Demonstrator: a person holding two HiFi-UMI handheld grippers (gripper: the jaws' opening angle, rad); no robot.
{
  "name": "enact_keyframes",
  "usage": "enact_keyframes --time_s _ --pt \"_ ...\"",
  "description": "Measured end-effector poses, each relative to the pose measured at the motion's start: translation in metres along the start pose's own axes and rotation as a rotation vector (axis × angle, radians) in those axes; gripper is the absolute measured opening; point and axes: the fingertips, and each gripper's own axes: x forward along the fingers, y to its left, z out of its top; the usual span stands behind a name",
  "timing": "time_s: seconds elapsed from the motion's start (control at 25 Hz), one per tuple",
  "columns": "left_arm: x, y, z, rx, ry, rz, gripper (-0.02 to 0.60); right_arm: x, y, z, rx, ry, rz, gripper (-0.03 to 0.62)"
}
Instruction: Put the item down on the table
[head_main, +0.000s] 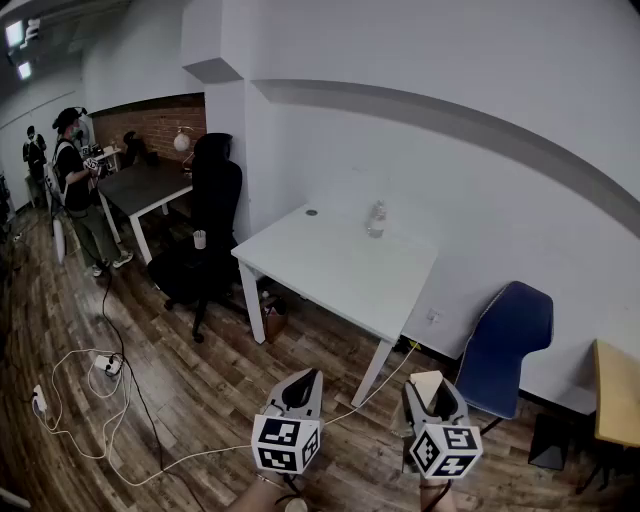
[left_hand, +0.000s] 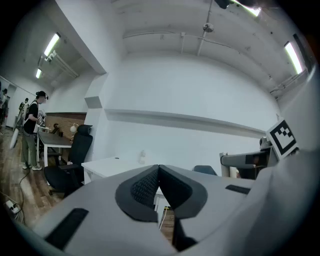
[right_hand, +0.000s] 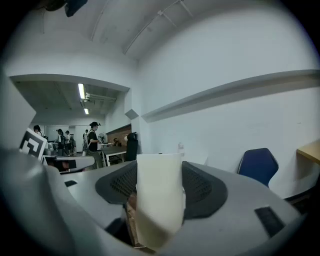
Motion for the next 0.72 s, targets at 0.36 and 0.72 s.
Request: enact_keyframes --time_s 0.36,0.72 --pt "0.006 0.015 -0.005 -0.006 0.016 0.003 0.017 0.007 0.005 0.0 -0.01 -0.009 -0.013 0.295" --pt "0.007 0.038 -0.005 0.004 0.021 -0.025 0.017 0.024 0.022 0.0 0.013 -0.011 -0.019 0.296"
